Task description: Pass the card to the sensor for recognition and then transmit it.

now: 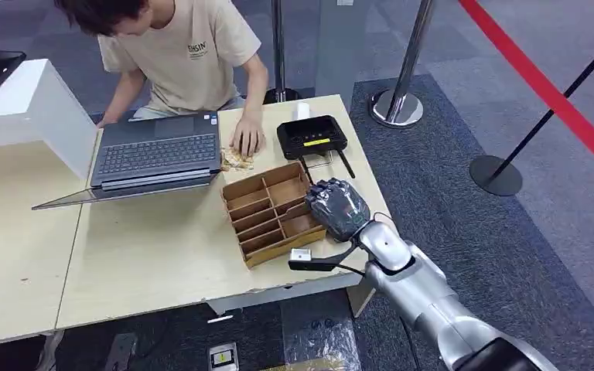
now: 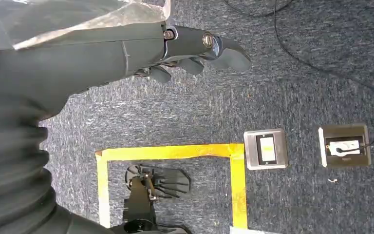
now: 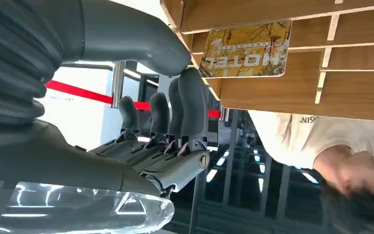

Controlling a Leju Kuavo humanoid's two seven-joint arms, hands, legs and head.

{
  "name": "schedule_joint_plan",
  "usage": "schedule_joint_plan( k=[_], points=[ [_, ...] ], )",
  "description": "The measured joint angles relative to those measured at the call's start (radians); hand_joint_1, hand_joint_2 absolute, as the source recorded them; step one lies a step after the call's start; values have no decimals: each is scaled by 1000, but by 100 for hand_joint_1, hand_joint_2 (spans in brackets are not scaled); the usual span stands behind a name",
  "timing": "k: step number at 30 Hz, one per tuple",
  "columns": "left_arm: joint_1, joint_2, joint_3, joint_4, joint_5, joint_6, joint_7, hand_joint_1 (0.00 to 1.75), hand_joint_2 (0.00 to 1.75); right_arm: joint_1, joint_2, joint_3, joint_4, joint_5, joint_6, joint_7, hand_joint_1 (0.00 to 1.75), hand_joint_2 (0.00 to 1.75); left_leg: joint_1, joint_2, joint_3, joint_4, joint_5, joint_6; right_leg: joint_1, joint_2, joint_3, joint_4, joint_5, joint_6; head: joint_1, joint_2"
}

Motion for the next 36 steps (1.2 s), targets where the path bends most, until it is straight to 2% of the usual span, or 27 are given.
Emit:
schedule_joint_plan(
  k=[36],
  points=[
    [0, 0, 0, 0, 0, 0, 0, 0, 175, 0, 0, 0, 0, 0, 0, 0, 113, 175, 0, 0, 0, 0, 0, 0, 0, 0, 0, 0, 0, 0, 0, 0]
  ],
)
